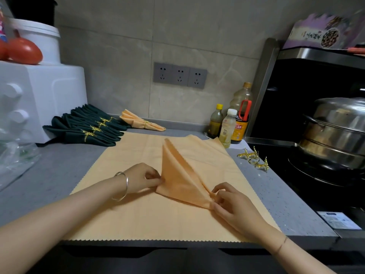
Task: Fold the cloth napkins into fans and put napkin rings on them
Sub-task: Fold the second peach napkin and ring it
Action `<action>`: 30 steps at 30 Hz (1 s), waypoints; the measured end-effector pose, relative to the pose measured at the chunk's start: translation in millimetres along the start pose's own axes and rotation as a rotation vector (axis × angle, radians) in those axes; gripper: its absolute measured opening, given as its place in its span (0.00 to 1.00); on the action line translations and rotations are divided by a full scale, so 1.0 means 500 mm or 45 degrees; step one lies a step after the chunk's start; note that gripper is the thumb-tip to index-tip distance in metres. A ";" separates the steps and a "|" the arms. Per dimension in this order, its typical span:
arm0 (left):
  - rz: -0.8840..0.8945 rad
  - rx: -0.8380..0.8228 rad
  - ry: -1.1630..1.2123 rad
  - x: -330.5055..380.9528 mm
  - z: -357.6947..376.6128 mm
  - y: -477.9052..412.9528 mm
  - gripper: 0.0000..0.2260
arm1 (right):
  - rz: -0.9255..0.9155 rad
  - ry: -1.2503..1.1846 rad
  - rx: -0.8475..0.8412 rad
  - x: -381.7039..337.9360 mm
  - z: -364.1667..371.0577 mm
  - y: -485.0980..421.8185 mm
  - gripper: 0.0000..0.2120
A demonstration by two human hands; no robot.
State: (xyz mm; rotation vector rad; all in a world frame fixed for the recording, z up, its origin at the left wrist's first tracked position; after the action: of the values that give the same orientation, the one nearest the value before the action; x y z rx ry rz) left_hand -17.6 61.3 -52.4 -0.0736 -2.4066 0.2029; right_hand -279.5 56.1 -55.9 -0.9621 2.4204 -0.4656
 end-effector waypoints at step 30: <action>-0.178 0.202 -0.689 0.053 0.074 -0.090 0.18 | 0.495 -0.301 0.091 0.127 0.028 -0.123 0.10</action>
State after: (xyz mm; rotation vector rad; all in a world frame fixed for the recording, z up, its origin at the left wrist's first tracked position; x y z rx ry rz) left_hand -61.9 15.2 -54.6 0.2530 -2.9063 0.3881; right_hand -278.4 -33.3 -58.3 -0.4667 2.2808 -0.2772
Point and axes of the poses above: each hand's wrist, its own y-axis away from the middle knuckle, its own z-axis out of the palm, x = y × z, the point moved 7 cm from there along -y, towards the middle knuckle, and after that the axes turned 7 degrees about x, right-handed, at the moved point
